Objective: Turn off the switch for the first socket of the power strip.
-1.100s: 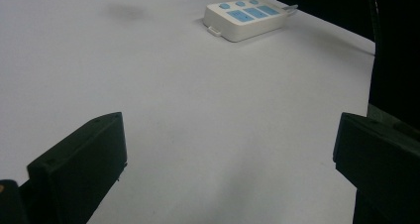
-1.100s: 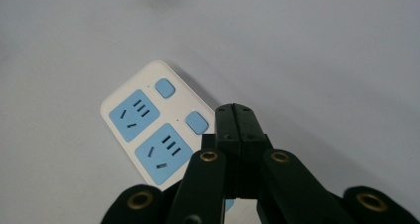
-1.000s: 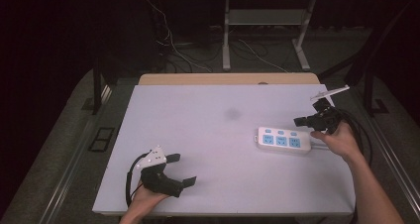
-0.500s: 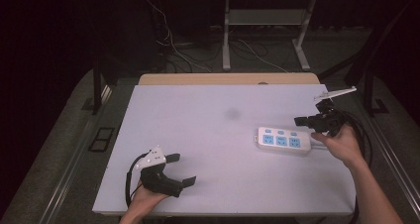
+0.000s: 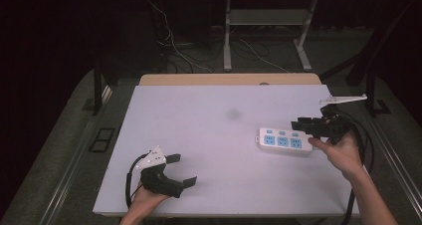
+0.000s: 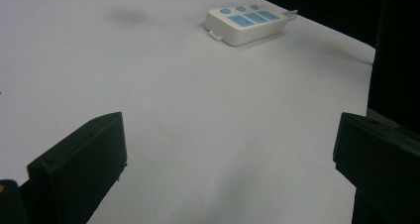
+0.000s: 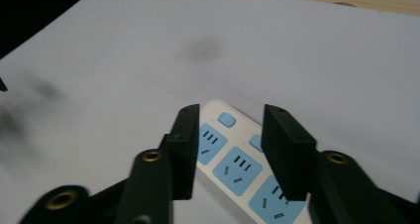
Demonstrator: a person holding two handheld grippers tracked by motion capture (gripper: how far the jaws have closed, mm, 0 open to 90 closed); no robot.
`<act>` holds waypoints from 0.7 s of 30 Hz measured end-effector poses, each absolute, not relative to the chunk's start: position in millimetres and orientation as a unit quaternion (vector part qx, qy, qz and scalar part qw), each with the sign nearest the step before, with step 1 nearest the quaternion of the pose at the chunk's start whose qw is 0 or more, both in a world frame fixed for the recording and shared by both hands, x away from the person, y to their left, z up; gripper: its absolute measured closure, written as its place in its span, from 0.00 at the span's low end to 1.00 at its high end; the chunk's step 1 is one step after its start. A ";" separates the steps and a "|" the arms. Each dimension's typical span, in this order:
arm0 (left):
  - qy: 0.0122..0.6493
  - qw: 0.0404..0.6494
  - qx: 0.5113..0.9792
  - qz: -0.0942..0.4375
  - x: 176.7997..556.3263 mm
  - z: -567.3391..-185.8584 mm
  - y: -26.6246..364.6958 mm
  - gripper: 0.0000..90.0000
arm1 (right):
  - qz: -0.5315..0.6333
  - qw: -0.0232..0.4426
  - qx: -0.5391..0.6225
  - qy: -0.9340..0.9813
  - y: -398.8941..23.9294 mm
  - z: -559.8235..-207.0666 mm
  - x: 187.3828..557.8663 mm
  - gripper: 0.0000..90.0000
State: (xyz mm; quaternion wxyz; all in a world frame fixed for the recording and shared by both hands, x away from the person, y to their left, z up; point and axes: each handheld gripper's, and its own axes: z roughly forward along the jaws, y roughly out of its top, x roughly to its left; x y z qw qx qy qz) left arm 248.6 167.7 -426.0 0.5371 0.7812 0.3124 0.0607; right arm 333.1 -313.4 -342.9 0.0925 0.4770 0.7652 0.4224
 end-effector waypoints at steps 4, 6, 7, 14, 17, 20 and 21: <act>0.312 0.538 0.781 0.060 248.5 -425.9 167.6 0.00 | 0.442 0.088 0.485 0.750 -310.5 -342.6 326.7 0.43; 0.312 0.539 0.780 0.060 248.6 -425.8 167.8 0.00 | 0.456 0.081 0.479 0.746 -307.2 -343.6 322.7 0.24; 0.312 0.539 0.780 0.059 248.7 -425.7 167.9 0.00 | 0.461 0.078 0.475 0.745 -305.6 -344.1 321.0 0.17; 0.312 0.539 0.780 0.060 248.9 -425.7 168.7 0.00 | 0.474 0.076 0.459 0.748 -297.2 -349.0 310.2 0.00; 0.312 0.539 0.780 0.059 248.8 -425.8 168.4 0.00 | 0.473 0.070 0.452 0.753 -292.6 -353.6 305.8 0.00; 0.311 0.540 0.780 0.060 248.7 -425.6 168.6 0.00 | 0.482 0.066 0.444 0.753 -290.1 -359.2 301.4 0.00; 0.311 0.539 0.780 0.060 248.9 -425.6 168.8 0.00 | 0.484 0.064 0.441 0.753 -289.6 -361.0 300.2 0.00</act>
